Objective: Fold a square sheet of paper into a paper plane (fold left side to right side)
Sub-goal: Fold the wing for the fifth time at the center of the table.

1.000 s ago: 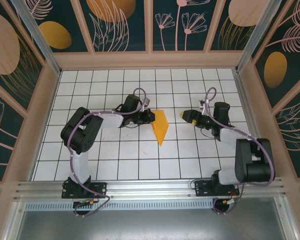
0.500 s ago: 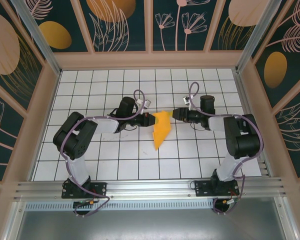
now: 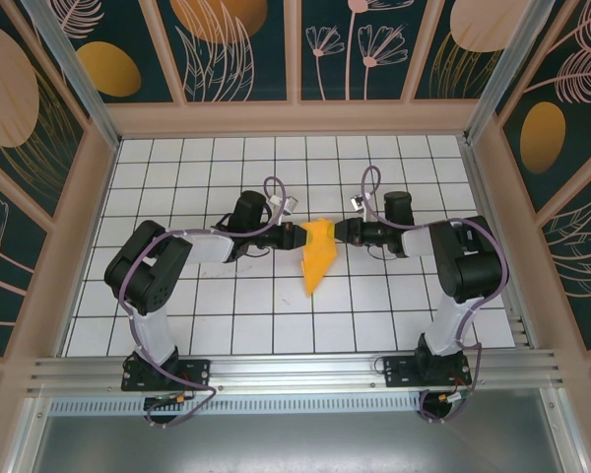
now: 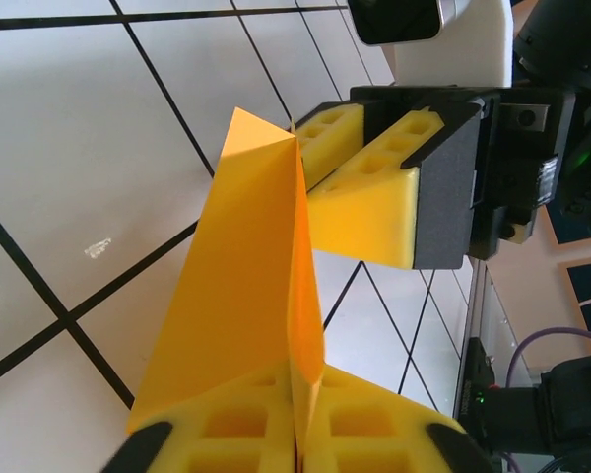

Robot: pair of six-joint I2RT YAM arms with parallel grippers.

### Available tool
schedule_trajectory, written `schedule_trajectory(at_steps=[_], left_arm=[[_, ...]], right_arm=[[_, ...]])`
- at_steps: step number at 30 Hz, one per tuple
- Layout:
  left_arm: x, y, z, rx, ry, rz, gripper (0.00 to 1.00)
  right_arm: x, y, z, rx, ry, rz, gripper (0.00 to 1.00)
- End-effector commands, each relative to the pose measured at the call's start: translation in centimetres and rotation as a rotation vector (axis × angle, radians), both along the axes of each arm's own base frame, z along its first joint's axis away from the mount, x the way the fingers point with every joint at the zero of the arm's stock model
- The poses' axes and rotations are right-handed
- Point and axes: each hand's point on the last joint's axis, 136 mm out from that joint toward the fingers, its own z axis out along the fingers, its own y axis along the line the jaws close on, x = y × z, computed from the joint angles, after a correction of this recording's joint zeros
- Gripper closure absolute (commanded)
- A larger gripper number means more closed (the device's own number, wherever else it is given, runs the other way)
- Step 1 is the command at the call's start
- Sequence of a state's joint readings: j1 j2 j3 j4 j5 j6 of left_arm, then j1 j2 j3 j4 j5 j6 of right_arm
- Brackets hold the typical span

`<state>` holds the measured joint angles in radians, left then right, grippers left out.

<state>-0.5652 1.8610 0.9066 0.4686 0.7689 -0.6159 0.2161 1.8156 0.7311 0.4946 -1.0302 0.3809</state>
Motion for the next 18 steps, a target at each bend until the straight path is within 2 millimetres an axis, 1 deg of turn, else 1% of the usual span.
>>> schedule_trajectory(at_steps=[1, 2, 4, 5, 6, 8, 9, 11, 12, 14, 17, 18], left_arm=[[0.9, -0.2, 0.4, 0.024, -0.041, 0.021, 0.76], [1.1, 0.1, 0.3, 0.043, -0.048, 0.033, 0.73], [1.7, 0.5, 0.4, 0.093, -0.068, 0.061, 0.72], [1.8, 1.0, 0.0, 0.136, -0.07, 0.08, 0.69], [2.2, 1.4, 0.1, 0.164, -0.082, 0.096, 0.64], [3.0, 2.2, 1.0, 0.226, -0.12, 0.136, 0.58], [3.2, 2.8, 1.2, 0.255, -0.135, 0.159, 0.54], [3.6, 4.1, 2.7, 0.307, -0.188, 0.217, 0.44], [3.6, 4.9, 3.2, 0.334, -0.201, 0.241, 0.41], [2.9, 5.6, 4.0, 0.362, -0.212, 0.244, 0.4], [0.9, 5.7, 5.2, 0.367, -0.235, 0.218, 0.4], [-0.4, 5.8, 4.5, 0.386, -0.225, 0.201, 0.4]], right_arm=[[-0.2, 0.3, 1.1, 0.025, -0.043, 0.026, 0.82], [-0.2, 0.3, 1.1, 0.02, -0.04, 0.023, 0.86], [-0.2, 0.2, 1.1, 0.012, -0.035, 0.017, 0.92], [-0.2, 0.1, 1.1, 0.006, -0.027, 0.008, 0.95], [-0.2, 0.1, 1.2, 0.003, -0.025, 0.006, 0.96], [-0.2, -0.1, 1.3, -0.01, -0.013, -0.013, 0.98], [-0.2, -0.2, 1.2, -0.02, -0.003, -0.021, 0.98], [0.0, -0.4, 1.1, -0.043, 0.03, -0.043, 1.0], [0.0, -0.6, 1.0, -0.055, 0.052, -0.054, 1.0], [0.1, -0.7, 0.7, -0.079, 0.095, -0.074, 1.0], [0.2, -1.0, 0.1, -0.114, 0.165, -0.104, 1.0], [0.2, -0.9, 0.0, -0.119, 0.186, -0.106, 1.0]])
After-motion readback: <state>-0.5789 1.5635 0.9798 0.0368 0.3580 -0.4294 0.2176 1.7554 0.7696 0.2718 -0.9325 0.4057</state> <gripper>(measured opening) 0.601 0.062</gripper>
